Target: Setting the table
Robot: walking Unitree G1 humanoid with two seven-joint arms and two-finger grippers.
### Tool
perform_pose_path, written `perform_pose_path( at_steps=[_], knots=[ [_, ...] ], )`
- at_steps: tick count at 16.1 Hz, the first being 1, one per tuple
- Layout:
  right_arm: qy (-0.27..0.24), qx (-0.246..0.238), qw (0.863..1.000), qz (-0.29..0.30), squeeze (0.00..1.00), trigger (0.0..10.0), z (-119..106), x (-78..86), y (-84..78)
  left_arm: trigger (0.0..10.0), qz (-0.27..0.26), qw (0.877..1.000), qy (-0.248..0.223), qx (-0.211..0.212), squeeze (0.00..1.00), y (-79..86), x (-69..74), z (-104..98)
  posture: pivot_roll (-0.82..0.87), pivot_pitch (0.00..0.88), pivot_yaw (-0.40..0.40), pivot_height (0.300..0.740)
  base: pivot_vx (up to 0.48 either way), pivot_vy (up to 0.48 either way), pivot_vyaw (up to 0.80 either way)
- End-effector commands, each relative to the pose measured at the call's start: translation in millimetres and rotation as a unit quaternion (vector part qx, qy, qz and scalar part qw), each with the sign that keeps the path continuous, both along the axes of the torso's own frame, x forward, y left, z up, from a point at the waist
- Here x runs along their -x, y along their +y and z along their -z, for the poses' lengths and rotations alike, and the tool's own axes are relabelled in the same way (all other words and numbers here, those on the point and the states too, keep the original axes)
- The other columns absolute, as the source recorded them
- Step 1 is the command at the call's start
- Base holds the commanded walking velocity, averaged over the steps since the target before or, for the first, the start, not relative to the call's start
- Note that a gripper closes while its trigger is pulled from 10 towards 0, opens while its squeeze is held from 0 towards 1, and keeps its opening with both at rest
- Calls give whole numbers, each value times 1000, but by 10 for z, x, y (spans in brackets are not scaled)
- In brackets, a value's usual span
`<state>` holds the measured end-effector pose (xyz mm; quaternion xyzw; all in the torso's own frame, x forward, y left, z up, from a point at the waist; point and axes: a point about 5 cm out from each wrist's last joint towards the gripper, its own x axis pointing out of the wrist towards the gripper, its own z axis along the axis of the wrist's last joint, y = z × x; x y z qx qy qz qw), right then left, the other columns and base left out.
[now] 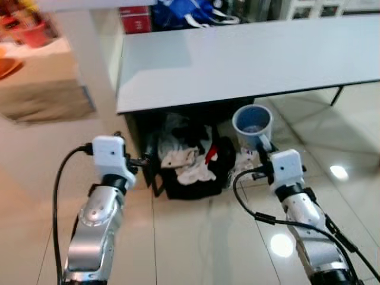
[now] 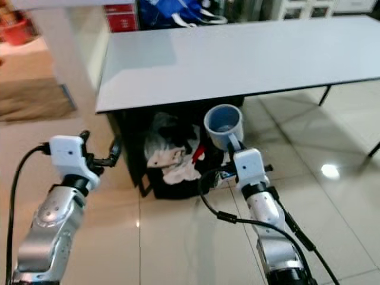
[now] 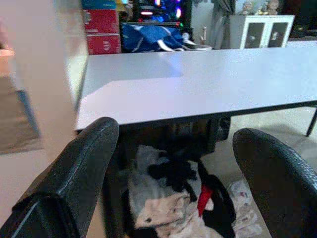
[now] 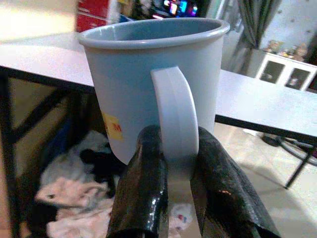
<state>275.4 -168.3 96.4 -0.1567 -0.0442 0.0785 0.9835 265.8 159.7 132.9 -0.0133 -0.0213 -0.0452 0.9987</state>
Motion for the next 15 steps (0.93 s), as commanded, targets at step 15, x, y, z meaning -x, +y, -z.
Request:
perform_pose_path(
  at_steps=[15],
  knots=[
    [-53, 3, 998, 17, 0, 0, -174, -65, -53, 10000, 0, 999, -7, -39, 0, -93, -153, -38, -81, 0, 61, 740, 369, 0, 0]
  ],
)
